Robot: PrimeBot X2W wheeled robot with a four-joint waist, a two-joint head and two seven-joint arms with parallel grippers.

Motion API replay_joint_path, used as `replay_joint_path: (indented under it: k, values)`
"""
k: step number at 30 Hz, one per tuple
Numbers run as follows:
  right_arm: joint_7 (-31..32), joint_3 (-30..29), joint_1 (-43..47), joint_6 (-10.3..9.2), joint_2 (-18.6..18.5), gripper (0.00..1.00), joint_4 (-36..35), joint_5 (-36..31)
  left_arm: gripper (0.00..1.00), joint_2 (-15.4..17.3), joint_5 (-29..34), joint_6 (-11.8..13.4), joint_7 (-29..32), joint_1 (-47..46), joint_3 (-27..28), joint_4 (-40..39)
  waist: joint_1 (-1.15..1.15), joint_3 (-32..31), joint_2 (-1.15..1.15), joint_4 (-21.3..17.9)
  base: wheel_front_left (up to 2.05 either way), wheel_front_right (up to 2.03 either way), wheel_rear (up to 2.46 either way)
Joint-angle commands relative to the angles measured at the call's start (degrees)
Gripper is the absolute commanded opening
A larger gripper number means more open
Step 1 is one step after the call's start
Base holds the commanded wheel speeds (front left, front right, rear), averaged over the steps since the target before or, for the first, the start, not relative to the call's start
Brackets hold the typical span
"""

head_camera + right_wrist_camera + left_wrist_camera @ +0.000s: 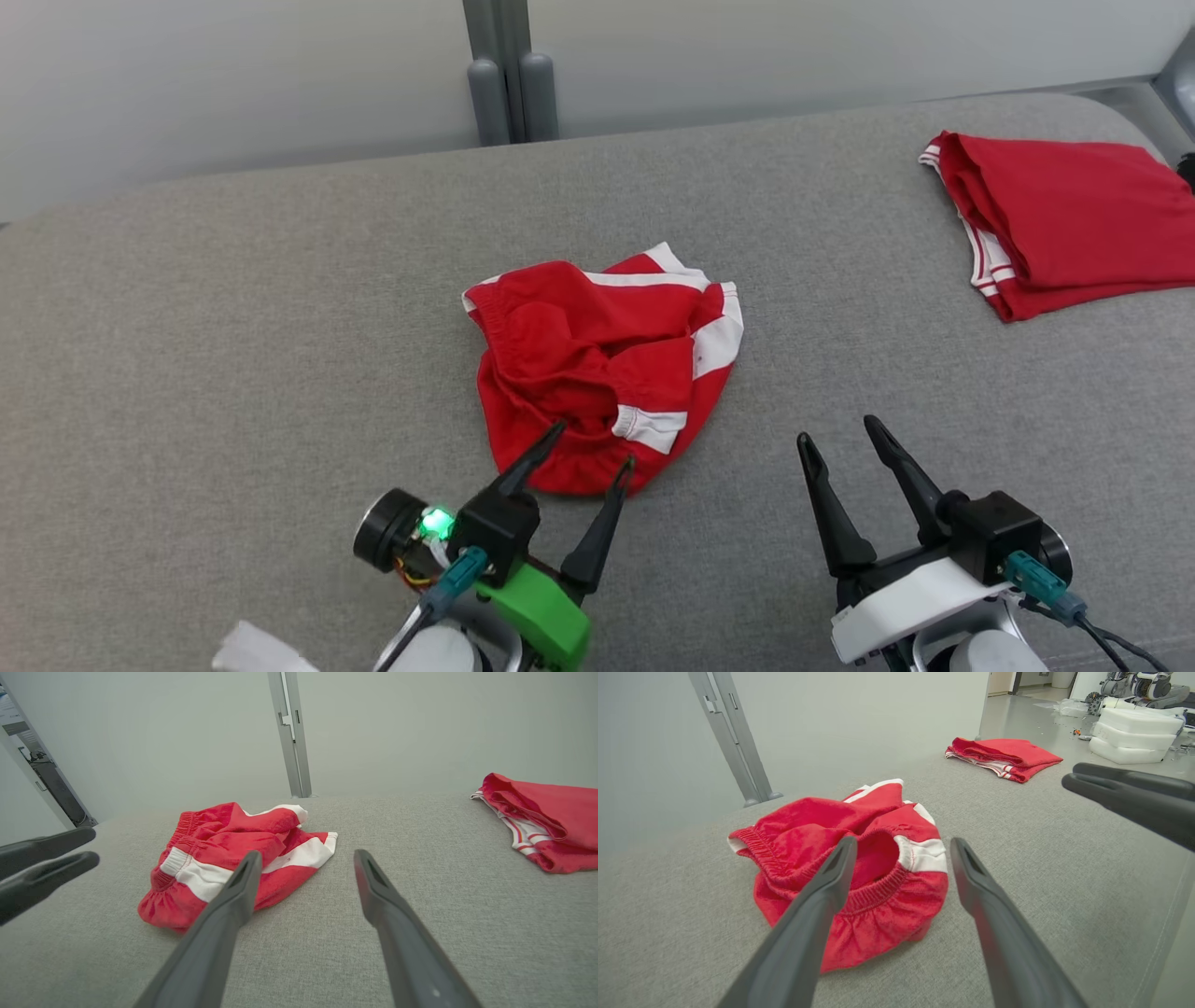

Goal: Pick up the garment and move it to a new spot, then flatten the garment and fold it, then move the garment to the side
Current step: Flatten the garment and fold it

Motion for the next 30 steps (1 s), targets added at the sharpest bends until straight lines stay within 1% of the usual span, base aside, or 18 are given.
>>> replay_joint_path:
  k: [1, 4, 8, 15, 20, 22, 23, 24, 26, 27, 28, 29, 30]
  values:
    - [0.01, -0.06, -1.00, -0.10, -0.20, 1.00, -0.23, -0.03, 1.00, 1.00, -0.50, -0.14, 0.65, -2.31, -0.82, 0.52, 0.00, 2.72, 0.00, -1.58, 0.00, 0.00, 0.00]
    - [0.01, -0.19, -1.98, -0.10, -0.21, 1.00, -0.35, 0.09, 1.00, 1.92, -1.32, -0.18, 2.14, -5.28, -3.14, 1.59, 0.00, 4.54, 0.00, -2.12, 0.00, 0.00, 0.00]
    - [0.01, -0.57, -2.63, -0.10, -0.19, 1.00, -0.32, 0.17, 1.00, 2.59, -2.55, -0.20, 3.25, -7.72, -4.75, 2.73, 0.00, 6.04, 0.00, -2.48, 0.00, 0.00, 0.00]
    - [0.01, -0.37, -3.36, -0.10, -0.01, 1.00, -0.01, 0.42, 1.00, 3.03, -4.75, -0.20, 4.08, -9.19, -5.30, 3.80, 0.00, 6.98, 0.00, -3.11, 0.00, 0.00, 0.00]
    - [0.01, -0.31, -3.63, -0.10, 0.06, 1.00, 0.21, 0.53, 1.00, 3.37, -4.88, -0.08, 4.46, -9.98, -5.29, 3.89, 0.00, 7.04, 0.00, -3.40, 0.00, 0.00, 0.00]
    - [0.01, -0.36, -3.66, -0.10, 0.03, 1.00, 0.26, 0.55, 0.96, 3.50, -4.79, 0.16, 4.70, -10.09, -5.42, 3.87, 0.00, 7.12, 0.00, -3.46, 0.00, 0.00, 0.00]
    - [0.01, -0.37, -3.68, -0.10, 0.01, 1.00, 0.28, 0.58, 0.79, 3.56, -4.76, 0.20, 4.81, -10.26, -5.46, 3.73, 0.00, 7.18, 0.00, -3.49, 0.00, 0.00, 0.00]
    - [0.01, -0.39, -3.68, -0.10, 0.02, 1.00, 0.28, 0.58, 0.56, 3.60, -4.82, 0.22, 4.99, -10.34, -5.51, 3.65, 0.00, 7.23, 0.00, -3.51, 0.00, 0.00, 0.00]
    - [0.01, -0.41, -3.71, -0.10, 0.08, 1.00, 0.26, 0.57, 0.41, 3.75, -4.90, 0.39, 5.42, -10.53, -5.58, 3.47, 0.00, 7.36, 0.00, -3.56, 0.00, 0.00, 0.00]
    - [0.01, -0.39, -3.83, -0.10, 0.12, 1.00, 0.29, 0.59, 0.31, 3.80, -5.11, 0.46, 6.00, -10.51, -5.58, 3.45, 0.00, 7.46, 0.00, -3.60, 0.00, 0.00, 0.00]
    - [0.01, -0.30, -3.95, -0.10, 0.15, 1.00, 0.33, 0.60, 0.25, 3.90, -5.09, 0.54, 6.20, -10.60, -5.59, 3.28, 0.00, 7.55, 0.00, -3.66, 0.00, 0.00, 0.00]
    - [0.01, -0.20, -4.05, -0.10, 0.22, 1.00, 0.32, 0.63, 0.00, 4.00, -5.16, 0.57, 6.52, -10.69, -5.61, 3.08, 0.00, 7.68, 0.00, -3.75, 0.00, 0.00, 0.00]
    - [0.01, -0.15, -4.14, -0.10, 0.26, 1.00, 0.32, 0.67, 0.00, 4.08, -5.29, 0.58, 6.87, -10.70, -5.64, 3.05, 0.00, 7.82, 0.00, -3.83, 0.00, 0.00, 0.00]
